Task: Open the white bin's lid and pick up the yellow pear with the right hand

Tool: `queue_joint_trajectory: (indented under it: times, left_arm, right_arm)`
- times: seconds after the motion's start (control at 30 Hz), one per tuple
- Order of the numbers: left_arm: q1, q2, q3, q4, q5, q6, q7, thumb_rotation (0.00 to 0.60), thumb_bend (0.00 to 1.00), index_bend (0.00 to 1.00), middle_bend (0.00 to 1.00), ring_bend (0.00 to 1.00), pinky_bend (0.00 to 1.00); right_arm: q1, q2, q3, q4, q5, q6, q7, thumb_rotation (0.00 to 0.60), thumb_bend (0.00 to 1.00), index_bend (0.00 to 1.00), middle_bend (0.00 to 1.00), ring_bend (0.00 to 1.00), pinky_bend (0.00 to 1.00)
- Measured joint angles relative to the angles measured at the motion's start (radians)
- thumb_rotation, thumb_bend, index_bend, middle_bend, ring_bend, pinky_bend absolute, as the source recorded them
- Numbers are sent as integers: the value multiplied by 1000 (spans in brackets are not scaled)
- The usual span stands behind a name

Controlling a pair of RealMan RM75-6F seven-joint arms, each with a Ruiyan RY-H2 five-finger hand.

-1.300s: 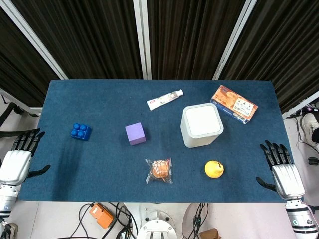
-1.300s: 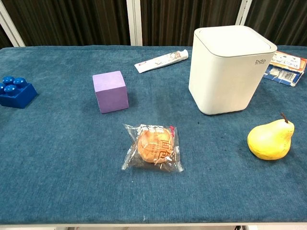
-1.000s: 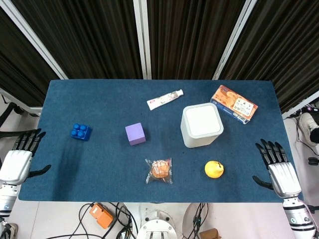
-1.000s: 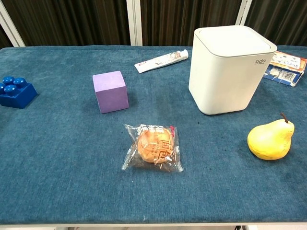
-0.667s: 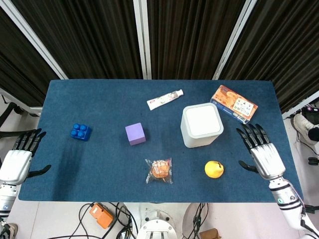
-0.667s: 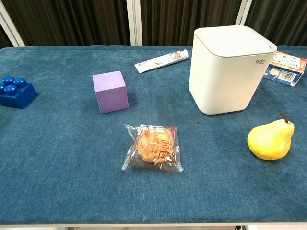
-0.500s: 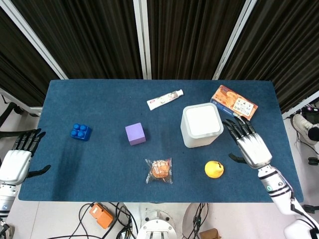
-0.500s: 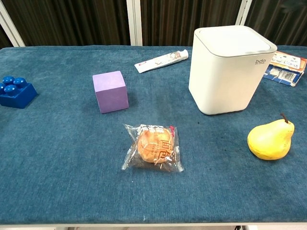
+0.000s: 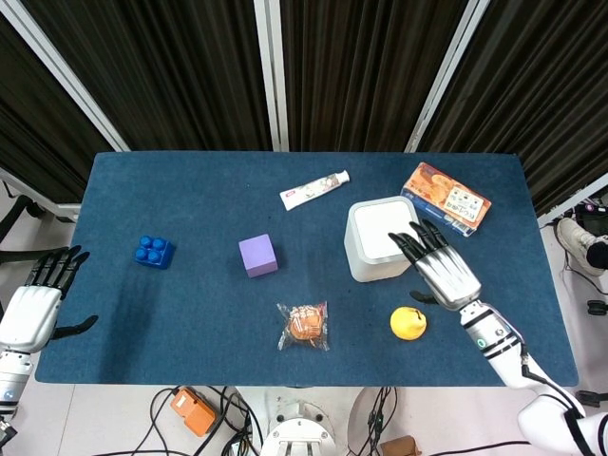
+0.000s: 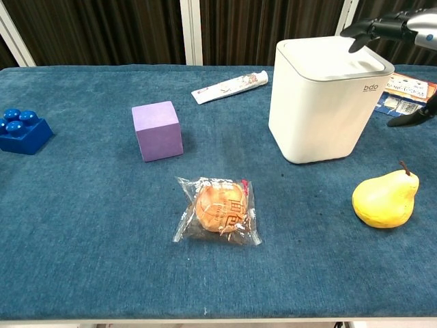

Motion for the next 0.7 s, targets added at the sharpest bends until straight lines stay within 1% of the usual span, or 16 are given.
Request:
queue_joint_trajectory:
  times: [0.17, 0.43, 0.6, 0.63, 0.7]
  left_arm:
    - [0, 0, 2, 0, 5, -2, 1, 600, 103, 0, 0, 0, 1]
    - [1, 3, 5, 2, 16, -1, -10, 600, 103, 0, 0, 0, 1]
    - [1, 4, 4, 4, 18, 0, -14, 600, 103, 0, 0, 0, 1]
    - [2, 3, 4, 5, 19, 1, -13, 600, 103, 0, 0, 0, 1]
    - [3, 3, 4, 5, 21, 4, -13, 600, 103, 0, 0, 0, 1]
  right_arm:
    - [3, -5, -25, 3, -15, -1, 0, 600, 270, 0, 238, 0, 0]
    - [15, -4, -50, -4, 12, -36, -14, 600, 270, 0, 266, 0, 0]
    - [9, 3, -59, -10, 8, -19, -16, 600, 269, 0, 267, 0, 0]
    - [7, 4, -59, -10, 5, -11, -14, 600, 269, 0, 262, 0, 0]
    - [2, 3, -56, -8, -8, 18, -8, 600, 269, 0, 218, 0, 0]
